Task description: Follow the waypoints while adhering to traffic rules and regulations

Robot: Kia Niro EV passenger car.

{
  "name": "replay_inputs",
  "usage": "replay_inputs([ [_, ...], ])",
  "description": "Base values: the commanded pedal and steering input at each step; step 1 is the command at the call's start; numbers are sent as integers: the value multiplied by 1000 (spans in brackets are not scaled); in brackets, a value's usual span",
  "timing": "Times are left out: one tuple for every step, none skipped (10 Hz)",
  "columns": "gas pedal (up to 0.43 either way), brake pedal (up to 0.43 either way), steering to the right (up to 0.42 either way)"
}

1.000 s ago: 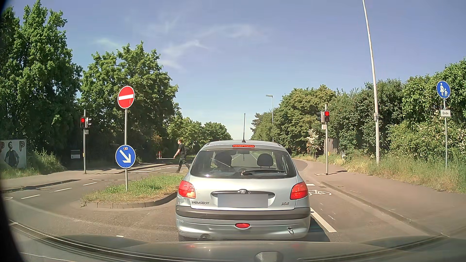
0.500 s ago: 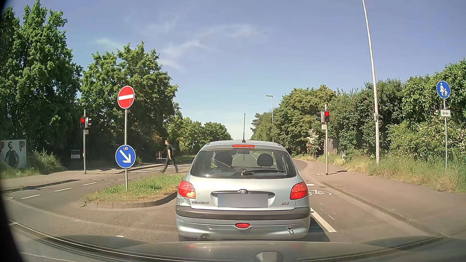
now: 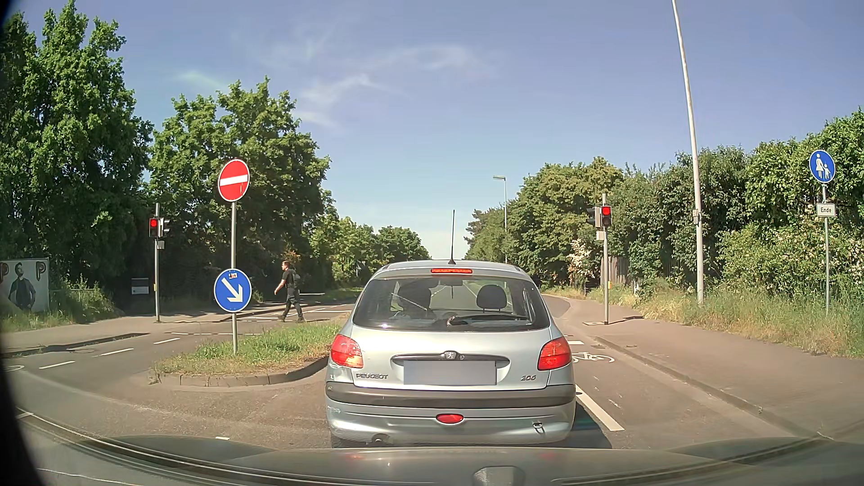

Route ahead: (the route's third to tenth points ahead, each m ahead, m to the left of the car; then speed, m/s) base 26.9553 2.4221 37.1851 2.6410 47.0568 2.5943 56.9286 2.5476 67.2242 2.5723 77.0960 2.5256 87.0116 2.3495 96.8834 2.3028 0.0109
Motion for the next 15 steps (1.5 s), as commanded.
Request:
replay_inputs([
  [0,293,-1],
  [0,293,-1],
  [0,293,-1],
  [0,280,-1],
  [0,268,-1],
  [0,250,-1],
  [0,232,-1],
  [0,232,-1],
  [0,232,-1],
  [0,232,-1],
  [0,232,-1],
  [0,232,-1],
  [0,232,-1],
  [0,232,-1],
  [0,232,-1],
])
